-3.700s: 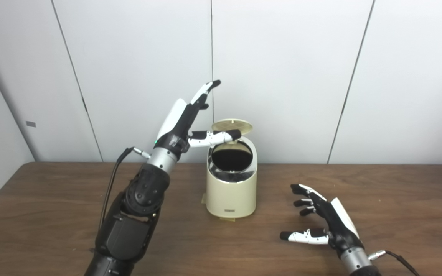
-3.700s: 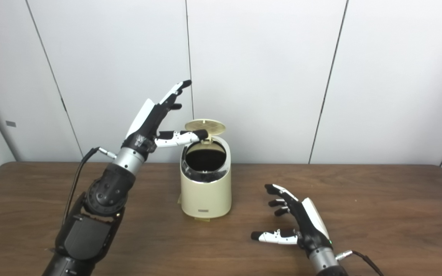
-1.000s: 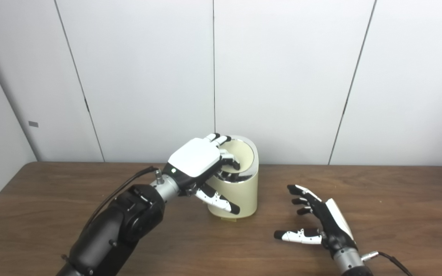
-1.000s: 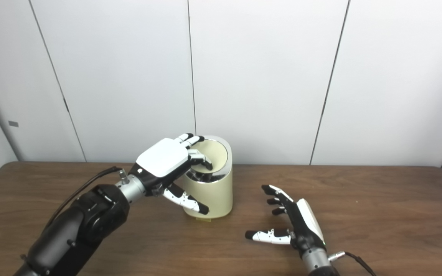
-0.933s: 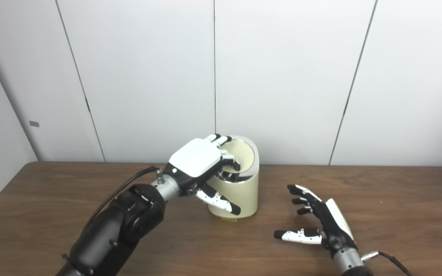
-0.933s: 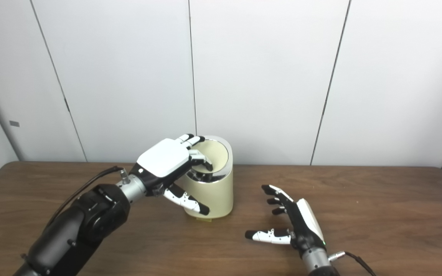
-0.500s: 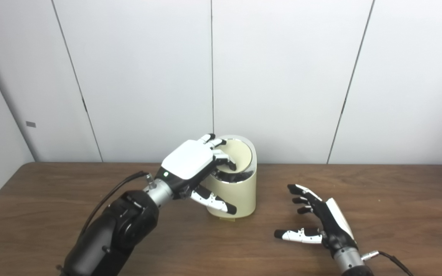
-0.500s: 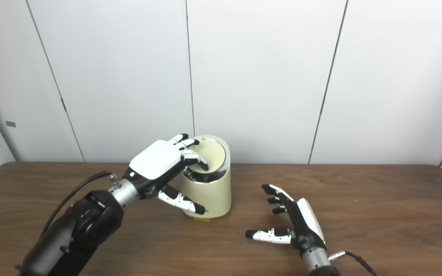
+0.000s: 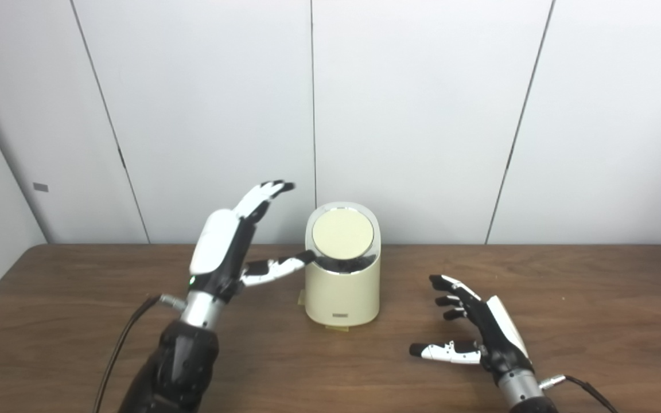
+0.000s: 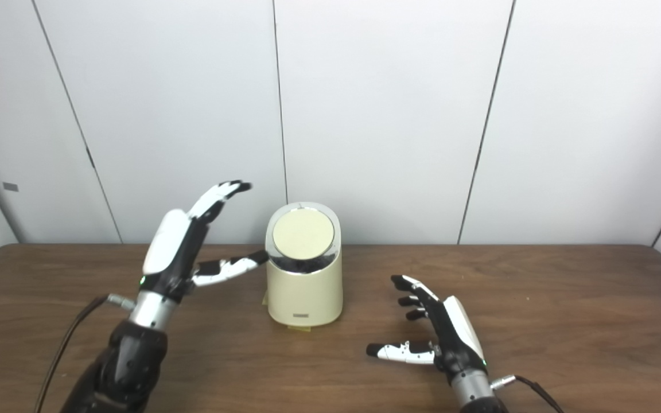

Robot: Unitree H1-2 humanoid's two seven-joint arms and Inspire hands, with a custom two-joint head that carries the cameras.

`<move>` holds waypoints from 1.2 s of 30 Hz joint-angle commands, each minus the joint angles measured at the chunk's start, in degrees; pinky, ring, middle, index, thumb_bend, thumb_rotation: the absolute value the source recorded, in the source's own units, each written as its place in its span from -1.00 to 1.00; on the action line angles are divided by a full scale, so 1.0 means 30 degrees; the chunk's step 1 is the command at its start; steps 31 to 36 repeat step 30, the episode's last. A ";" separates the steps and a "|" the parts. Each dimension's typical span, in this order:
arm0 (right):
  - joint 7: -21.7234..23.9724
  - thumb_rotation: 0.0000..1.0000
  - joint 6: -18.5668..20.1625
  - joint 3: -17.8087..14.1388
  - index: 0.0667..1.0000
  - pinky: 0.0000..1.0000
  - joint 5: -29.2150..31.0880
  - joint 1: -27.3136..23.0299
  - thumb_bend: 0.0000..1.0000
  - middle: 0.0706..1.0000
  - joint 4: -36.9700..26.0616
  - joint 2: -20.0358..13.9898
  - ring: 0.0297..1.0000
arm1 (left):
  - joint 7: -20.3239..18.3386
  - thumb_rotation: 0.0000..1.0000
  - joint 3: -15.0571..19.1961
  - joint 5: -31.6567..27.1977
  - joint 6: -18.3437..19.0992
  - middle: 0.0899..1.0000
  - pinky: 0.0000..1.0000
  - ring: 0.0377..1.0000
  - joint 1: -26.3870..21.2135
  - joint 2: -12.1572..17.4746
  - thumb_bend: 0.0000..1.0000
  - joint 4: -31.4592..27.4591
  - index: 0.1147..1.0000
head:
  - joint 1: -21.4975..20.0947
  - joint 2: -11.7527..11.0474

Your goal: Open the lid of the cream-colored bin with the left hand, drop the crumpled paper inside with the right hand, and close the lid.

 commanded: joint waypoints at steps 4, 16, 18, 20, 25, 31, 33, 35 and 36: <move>-0.0307 -0.43 -0.0485 -0.0173 0.66 0.29 0.0041 -0.0418 0.68 0.66 -0.0301 -0.0218 0.53 | -0.0877 -0.18 0.0899 -0.3982 0.0118 0.83 0.65 0.83 0.0757 -0.0763 0.52 -0.0369 0.81 | -0.0049 0.0016; -0.0481 -0.66 -0.2189 -0.0773 0.64 0.21 0.1401 0.0068 0.60 0.63 -0.0009 -0.0248 0.44 | -0.2517 -0.26 0.1574 -0.7926 0.0760 0.46 0.27 0.41 0.3089 -0.1672 0.56 -0.0063 0.68 | -0.0029 0.0056; -0.0472 -0.66 -0.2371 -0.0877 0.65 0.22 0.1519 0.0157 0.59 0.64 -0.0066 -0.0230 0.45 | -0.2622 -0.27 0.1583 -0.8047 0.0771 0.44 0.26 0.41 0.3258 -0.1648 0.55 0.0077 0.66 | -0.0075 0.0058; -0.0488 -0.64 -0.2593 -0.1000 0.65 0.25 0.1675 0.0227 0.60 0.65 -0.0117 -0.0207 0.46 | -0.2700 -0.27 0.1574 -0.8056 0.0883 0.44 0.25 0.40 0.3353 -0.1596 0.56 0.0162 0.65 | -0.0148 0.0059; -0.0250 -0.64 -0.2883 -0.1226 0.65 0.29 0.2515 0.0430 0.60 0.68 -0.0623 0.0067 0.48 | -0.2984 -0.30 0.1620 -0.8317 0.0612 0.46 0.27 0.41 0.3422 -0.1554 0.55 0.0488 0.61 | -0.0076 0.0087; -0.0376 -0.60 -0.2798 -0.1277 0.65 0.26 0.2503 0.0561 0.62 0.66 -0.1001 0.0158 0.46 | -0.3224 -0.29 0.1632 -0.8285 0.0649 0.49 0.29 0.45 0.3482 -0.1458 0.55 0.0321 0.62 | -0.0016 0.0050; -0.0376 -0.60 -0.2798 -0.1277 0.65 0.26 0.2503 0.0561 0.62 0.66 -0.1001 0.0158 0.46 | -0.3224 -0.29 0.1632 -0.8285 0.0649 0.49 0.29 0.45 0.3482 -0.1458 0.55 0.0321 0.62 | -0.0016 0.0050; -0.0376 -0.60 -0.2798 -0.1277 0.65 0.26 0.2503 0.0561 0.62 0.66 -0.1001 0.0158 0.46 | -0.3224 -0.29 0.1632 -0.8285 0.0649 0.49 0.29 0.45 0.3482 -0.1458 0.55 0.0321 0.62 | -0.0016 0.0050; -0.0376 -0.60 -0.2798 -0.1277 0.65 0.26 0.2503 0.0561 0.62 0.66 -0.1001 0.0158 0.46 | -0.3224 -0.29 0.1632 -0.8285 0.0649 0.49 0.29 0.45 0.3482 -0.1458 0.55 0.0321 0.62 | -0.0016 0.0050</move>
